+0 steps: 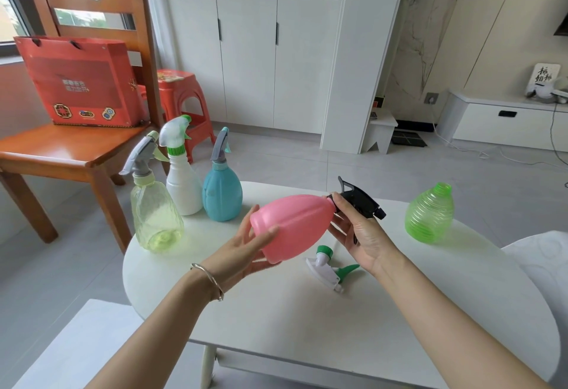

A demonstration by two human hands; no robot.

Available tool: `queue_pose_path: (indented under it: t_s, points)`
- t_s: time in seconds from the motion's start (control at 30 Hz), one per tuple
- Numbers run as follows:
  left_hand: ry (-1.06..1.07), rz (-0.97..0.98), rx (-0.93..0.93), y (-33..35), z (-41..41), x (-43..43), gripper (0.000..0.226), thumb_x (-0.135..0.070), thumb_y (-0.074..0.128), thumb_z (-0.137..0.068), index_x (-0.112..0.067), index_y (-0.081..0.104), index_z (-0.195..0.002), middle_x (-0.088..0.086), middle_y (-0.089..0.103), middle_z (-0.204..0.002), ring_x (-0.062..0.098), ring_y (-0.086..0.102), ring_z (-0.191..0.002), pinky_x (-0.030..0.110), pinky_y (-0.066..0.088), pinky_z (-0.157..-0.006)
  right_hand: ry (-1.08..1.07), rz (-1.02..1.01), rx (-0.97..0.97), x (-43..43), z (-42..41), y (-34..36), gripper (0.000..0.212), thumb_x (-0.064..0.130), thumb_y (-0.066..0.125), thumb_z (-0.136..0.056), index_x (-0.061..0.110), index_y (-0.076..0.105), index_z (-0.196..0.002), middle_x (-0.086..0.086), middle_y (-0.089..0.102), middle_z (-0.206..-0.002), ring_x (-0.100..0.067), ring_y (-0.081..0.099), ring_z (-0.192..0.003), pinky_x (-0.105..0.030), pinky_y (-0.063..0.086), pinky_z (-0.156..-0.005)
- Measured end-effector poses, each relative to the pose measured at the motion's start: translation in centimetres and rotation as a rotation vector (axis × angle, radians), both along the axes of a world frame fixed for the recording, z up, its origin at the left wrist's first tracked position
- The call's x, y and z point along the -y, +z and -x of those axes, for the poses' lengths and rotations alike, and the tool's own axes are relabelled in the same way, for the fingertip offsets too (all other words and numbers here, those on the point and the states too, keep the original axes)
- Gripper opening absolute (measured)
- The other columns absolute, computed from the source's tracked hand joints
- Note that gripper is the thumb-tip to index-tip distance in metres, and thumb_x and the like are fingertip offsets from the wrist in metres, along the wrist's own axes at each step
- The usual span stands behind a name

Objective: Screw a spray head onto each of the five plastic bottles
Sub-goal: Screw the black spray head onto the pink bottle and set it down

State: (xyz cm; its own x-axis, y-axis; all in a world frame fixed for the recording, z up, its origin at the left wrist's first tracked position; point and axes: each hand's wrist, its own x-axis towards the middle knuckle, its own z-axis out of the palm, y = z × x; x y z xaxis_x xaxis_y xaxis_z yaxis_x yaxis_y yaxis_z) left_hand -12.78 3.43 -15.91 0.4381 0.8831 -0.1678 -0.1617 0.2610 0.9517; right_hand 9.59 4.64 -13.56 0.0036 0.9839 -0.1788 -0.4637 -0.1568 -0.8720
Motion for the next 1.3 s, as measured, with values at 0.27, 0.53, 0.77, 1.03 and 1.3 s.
queue_pose_path:
  t_s: [0.27,0.53,0.77,1.03,1.3]
  points:
    - [-0.03,0.116,0.068,-0.1,-0.4,0.3,0.079,-0.059,0.06,-0.075,-0.025,0.033,-0.141,0.012,0.052,-0.137,0.03,0.068,-0.104,0.036,0.059,-0.076,0.006,-0.008,-0.003,0.1,0.0,0.1,0.026,0.029,0.075,-0.065,0.022,0.067,-0.088,0.004,0.072,-0.091,-0.005,0.069,-0.078,-0.025,0.051,-0.078]
    - [-0.018,0.196,0.1,0.0,-0.8,0.5,0.071,-0.06,0.06,-0.077,-0.026,0.04,-0.136,0.015,0.054,-0.133,0.032,0.069,-0.099,0.039,0.06,-0.071,0.015,-0.013,-0.006,0.2,0.2,0.0,0.028,0.029,0.075,-0.063,0.022,0.066,-0.089,0.003,0.072,-0.091,-0.009,0.067,-0.083,-0.025,0.051,-0.08]
    - [-0.085,0.437,0.244,-0.2,-0.2,0.3,0.074,-0.064,0.055,-0.073,-0.017,0.051,-0.13,0.025,0.055,-0.125,0.044,0.064,-0.099,0.05,0.059,-0.075,0.063,-0.033,-0.048,0.2,0.3,0.0,0.027,0.028,0.076,-0.065,0.021,0.069,-0.09,0.004,0.074,-0.095,-0.007,0.069,-0.089,-0.025,0.051,-0.081]
    - [-0.122,0.154,0.208,0.4,0.5,0.2,0.089,-0.074,0.062,-0.062,-0.026,0.046,-0.136,0.012,0.053,-0.139,0.032,0.055,-0.123,0.044,0.051,-0.096,0.02,0.024,-0.106,-0.1,0.2,-0.2,0.032,0.027,0.075,-0.066,0.018,0.068,-0.096,0.001,0.073,-0.097,-0.01,0.068,-0.088,-0.025,0.051,-0.086]
    - [-0.164,0.194,0.113,0.4,-0.3,1.3,0.087,-0.044,0.083,-0.061,-0.016,0.045,-0.134,0.014,0.061,-0.112,0.031,0.067,-0.094,0.041,0.058,-0.082,0.11,-0.078,-0.007,-0.3,-0.6,0.5,0.028,0.032,0.075,-0.064,0.026,0.07,-0.091,0.007,0.073,-0.094,-0.005,0.068,-0.084,-0.023,0.053,-0.075]
